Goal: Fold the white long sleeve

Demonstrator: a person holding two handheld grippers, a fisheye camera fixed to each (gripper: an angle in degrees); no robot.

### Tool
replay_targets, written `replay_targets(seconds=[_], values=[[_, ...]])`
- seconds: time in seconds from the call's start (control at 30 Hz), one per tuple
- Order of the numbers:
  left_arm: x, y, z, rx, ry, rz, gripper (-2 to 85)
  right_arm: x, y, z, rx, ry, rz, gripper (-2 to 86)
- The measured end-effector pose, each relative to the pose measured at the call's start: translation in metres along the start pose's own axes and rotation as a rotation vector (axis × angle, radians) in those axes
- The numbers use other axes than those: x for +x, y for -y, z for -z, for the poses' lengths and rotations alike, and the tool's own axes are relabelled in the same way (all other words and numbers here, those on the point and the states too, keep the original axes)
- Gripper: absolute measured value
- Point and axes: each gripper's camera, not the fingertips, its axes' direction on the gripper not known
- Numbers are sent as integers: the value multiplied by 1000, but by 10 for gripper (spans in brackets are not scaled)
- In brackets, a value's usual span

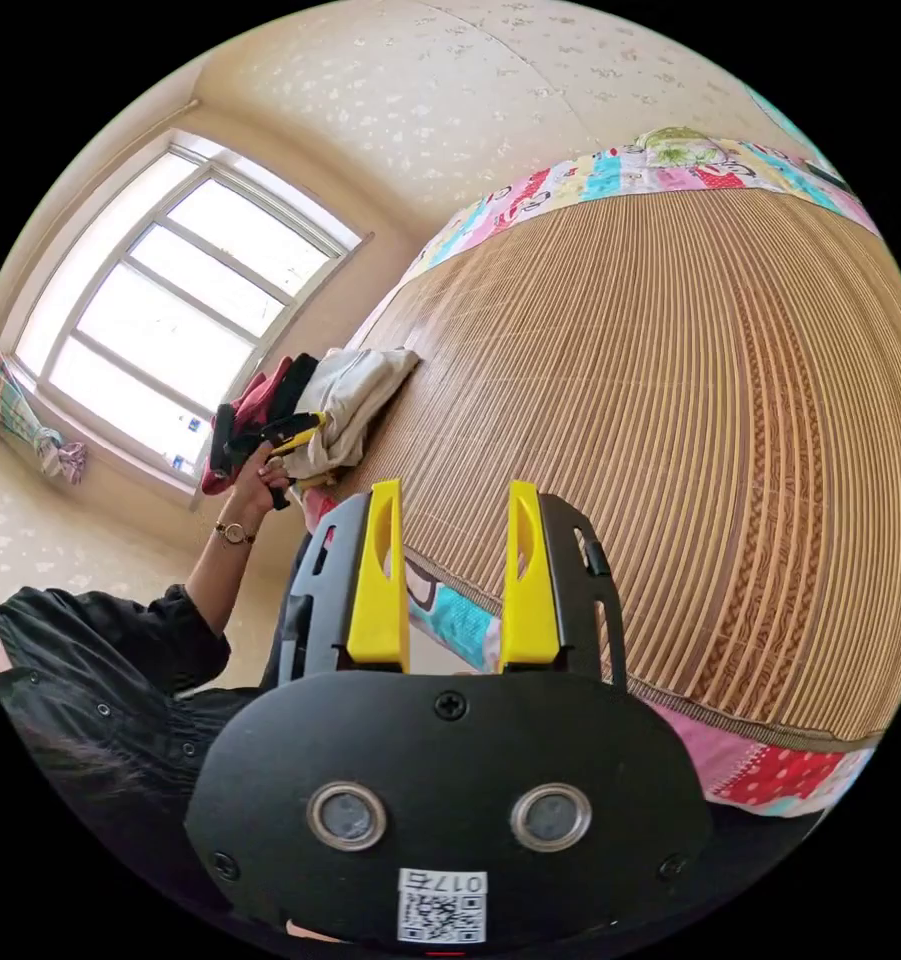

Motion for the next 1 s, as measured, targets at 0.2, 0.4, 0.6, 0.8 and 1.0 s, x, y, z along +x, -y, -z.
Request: replay_targets(seconds=[0.2,0.4,0.6,0.8,1.0], values=[[61,11,58,150,-661,-250,-1,20,-36,58,61,-89,-57,142],[107,-40,124,268,-1144,-647,0,26,-67,119,253,25,-62,145],[39,-84,67,-34,-853,-466,8,31,-91,108,312,186,-24,155],[-9,-125,57,-170,-614,-298,44,18,-106,12,7,296,14,157],[41,-87,95,-124,-628,-338,162,-35,-128,-22,-107,258,180,149]])
